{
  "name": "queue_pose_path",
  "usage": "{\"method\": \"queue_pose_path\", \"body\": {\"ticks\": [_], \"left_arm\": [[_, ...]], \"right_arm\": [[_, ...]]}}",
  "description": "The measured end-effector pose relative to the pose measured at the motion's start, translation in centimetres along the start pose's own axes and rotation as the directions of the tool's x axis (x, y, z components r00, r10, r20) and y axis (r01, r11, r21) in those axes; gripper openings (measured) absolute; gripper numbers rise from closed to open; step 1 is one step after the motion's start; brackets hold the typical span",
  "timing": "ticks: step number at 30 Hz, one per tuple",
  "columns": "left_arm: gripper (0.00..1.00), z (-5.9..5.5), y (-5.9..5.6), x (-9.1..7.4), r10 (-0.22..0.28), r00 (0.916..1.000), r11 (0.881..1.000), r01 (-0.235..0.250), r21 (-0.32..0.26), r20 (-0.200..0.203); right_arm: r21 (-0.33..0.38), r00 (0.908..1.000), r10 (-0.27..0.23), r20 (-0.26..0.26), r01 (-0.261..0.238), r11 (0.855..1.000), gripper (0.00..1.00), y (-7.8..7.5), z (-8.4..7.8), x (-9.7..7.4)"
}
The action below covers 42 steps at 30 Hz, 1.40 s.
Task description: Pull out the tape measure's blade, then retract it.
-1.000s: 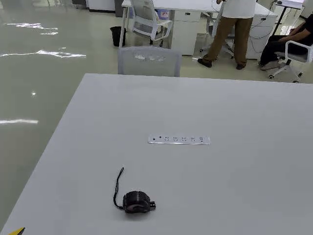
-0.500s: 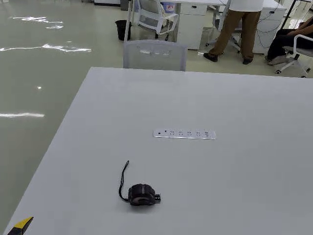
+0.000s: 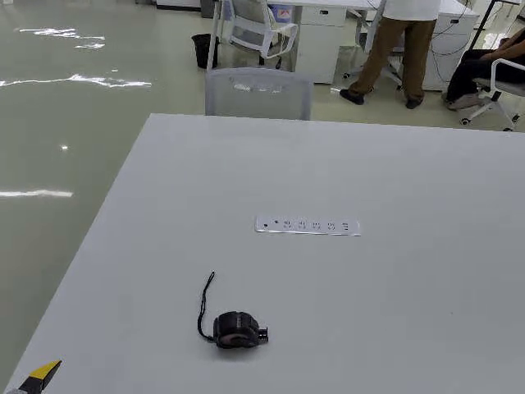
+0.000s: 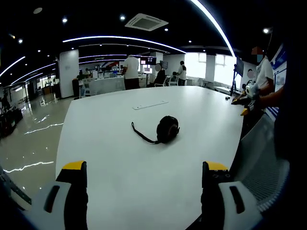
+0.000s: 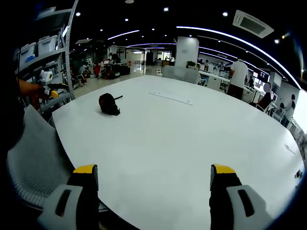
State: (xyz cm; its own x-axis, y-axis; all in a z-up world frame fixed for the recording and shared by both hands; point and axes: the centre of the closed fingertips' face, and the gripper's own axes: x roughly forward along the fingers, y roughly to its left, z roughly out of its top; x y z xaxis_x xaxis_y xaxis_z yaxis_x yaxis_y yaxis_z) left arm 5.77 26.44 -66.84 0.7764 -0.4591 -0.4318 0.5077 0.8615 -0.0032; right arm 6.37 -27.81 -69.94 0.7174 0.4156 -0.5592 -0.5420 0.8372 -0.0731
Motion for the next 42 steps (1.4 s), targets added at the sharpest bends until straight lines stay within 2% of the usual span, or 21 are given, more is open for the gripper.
{"method": "queue_pose_path", "body": {"ticks": [5,9,12,14,16,19,26,35,38,42], "left_arm": [[0.99,0.6,-0.1,0.8,-0.04,0.9992,0.999,0.04,-0.001,-0.004],[0.99,0.5,0.1,1.5,-0.057,0.9983,0.998,0.057,0.003,-0.009],[0.99,0.5,0.0,2.2,-0.069,0.9964,0.996,0.071,0.048,-0.048],[0.99,0.9,-0.1,2.8,-0.086,0.9949,0.994,0.089,0.056,-0.052],[0.99,1.3,-0.5,3.4,-0.119,0.9909,0.991,0.123,0.057,-0.062],[0.99,1.6,-0.5,4.2,-0.133,0.9871,0.984,0.142,0.106,-0.09],[0.99,3.0,-0.6,6.0,-0.161,0.9829,0.975,0.172,0.138,-0.09],[0.97,2.9,-0.2,8.0,-0.185,0.9758,0.964,0.203,0.169,-0.117],[0.96,3.2,-0.7,8.9,-0.205,0.9715,0.958,0.224,0.177,-0.119],[0.93,3.3,-1.2,10.0,-0.221,0.9643,0.948,0.247,0.2,-0.147]], "right_arm": [[-0.013,0.9999,0.007,-0.008,-0.007,1.0,1.0,-0.2,0.3,0.8],[-0.03,0.9997,0.023,-0.008,-0.023,0.999,0.99,0.4,1.0,1.3],[-0.032,0.9992,0.04,-0.007,-0.041,0.999,0.99,0.5,1.2,2.0],[-0.037,0.9983,0.057,-0.008,-0.057,0.998,0.98,0.7,1.5,2.5],[-0.047,0.997,0.076,-0.012,-0.077,0.996,0.98,1.0,1.8,3.0],[-0.06,0.9959,0.089,-0.016,-0.09,0.994,0.99,1.1,2.1,3.7],[-0.076,0.9923,0.123,-0.014,-0.124,0.989,0.98,1.4,3.1,5.2],[-0.086,0.9872,0.158,-0.022,-0.16,0.983,0.97,1.9,4.0,6.4],[-0.1,0.9833,0.18,-0.028,-0.182,0.978,0.96,2.7,4.7,7.1],[-0.123,0.9787,0.204,-0.018,-0.205,0.971,0.94,2.8,5.6,8.0]]}}
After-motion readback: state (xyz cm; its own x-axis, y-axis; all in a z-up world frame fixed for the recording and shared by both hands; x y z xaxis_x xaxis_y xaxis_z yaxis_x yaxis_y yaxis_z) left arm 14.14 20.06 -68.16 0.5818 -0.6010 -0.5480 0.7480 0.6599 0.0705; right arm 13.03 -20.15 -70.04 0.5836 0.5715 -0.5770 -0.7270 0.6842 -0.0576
